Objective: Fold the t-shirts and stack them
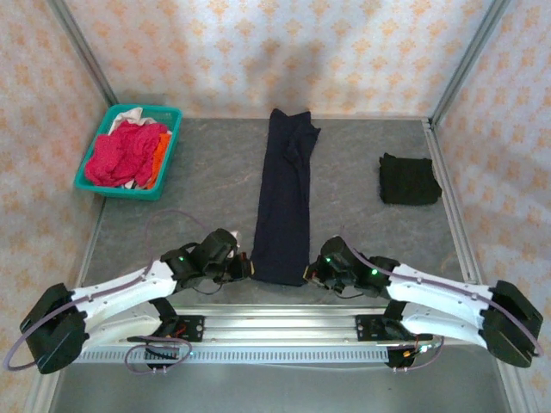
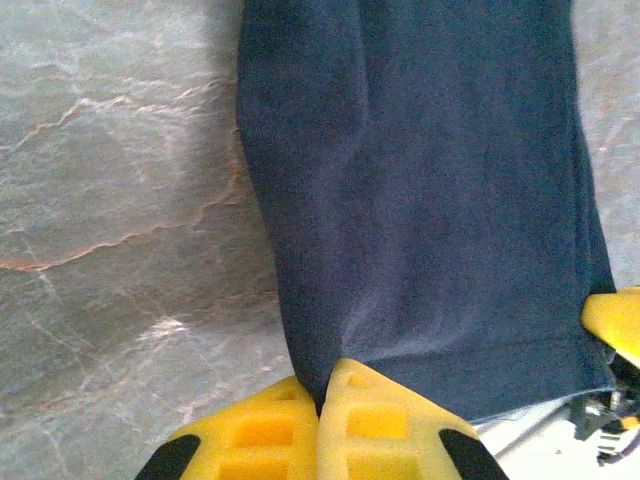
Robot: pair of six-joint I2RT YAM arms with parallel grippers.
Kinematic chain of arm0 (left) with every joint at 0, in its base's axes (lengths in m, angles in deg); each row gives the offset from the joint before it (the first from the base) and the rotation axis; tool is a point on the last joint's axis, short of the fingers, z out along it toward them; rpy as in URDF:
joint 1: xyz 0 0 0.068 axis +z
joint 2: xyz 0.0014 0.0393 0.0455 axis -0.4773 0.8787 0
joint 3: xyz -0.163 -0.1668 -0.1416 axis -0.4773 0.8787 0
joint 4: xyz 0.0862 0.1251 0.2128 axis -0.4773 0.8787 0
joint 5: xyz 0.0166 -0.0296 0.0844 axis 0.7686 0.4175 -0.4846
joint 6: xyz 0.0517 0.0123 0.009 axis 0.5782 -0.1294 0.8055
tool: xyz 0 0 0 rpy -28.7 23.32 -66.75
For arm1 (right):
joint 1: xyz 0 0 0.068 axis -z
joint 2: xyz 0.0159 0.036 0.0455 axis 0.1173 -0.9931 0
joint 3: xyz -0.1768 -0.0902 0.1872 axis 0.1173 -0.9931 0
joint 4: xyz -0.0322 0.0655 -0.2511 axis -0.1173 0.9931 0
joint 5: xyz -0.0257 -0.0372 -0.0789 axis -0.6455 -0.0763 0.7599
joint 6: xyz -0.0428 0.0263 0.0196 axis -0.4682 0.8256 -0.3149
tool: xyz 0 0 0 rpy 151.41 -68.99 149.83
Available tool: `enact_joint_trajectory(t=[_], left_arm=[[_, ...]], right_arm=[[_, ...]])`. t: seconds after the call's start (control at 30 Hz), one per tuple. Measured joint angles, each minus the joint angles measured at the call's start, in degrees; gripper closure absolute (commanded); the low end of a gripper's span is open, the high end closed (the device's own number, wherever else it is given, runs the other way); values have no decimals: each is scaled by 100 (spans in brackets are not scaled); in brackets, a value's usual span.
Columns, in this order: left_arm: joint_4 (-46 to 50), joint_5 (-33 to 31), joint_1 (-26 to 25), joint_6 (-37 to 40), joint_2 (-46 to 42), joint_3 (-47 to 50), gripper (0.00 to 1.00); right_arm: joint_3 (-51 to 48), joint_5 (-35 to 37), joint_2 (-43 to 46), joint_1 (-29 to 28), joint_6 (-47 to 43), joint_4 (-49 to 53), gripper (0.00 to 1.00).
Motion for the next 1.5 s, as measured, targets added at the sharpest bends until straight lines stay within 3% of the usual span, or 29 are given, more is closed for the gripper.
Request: enact_joint_trajectory(t=[0.47,0.63,1.1,1.5], left_arm=[[1360,-166,-452,-212,-273,-920,100],[1558,-481,-341,-103,107,-1694,100],[1561,-835,940,1075,2168,-3480,100],[1569,-634,1729,1829,3939,-5141,100]], right_arm=[[658,37,831,-212,-166,1484,100],[1036,26,682,437,-428,1547,100],[2798,-629,-2044,2520,-2343,1069,100],[4776,-1008,-4103,3379,-3239,973,100]])
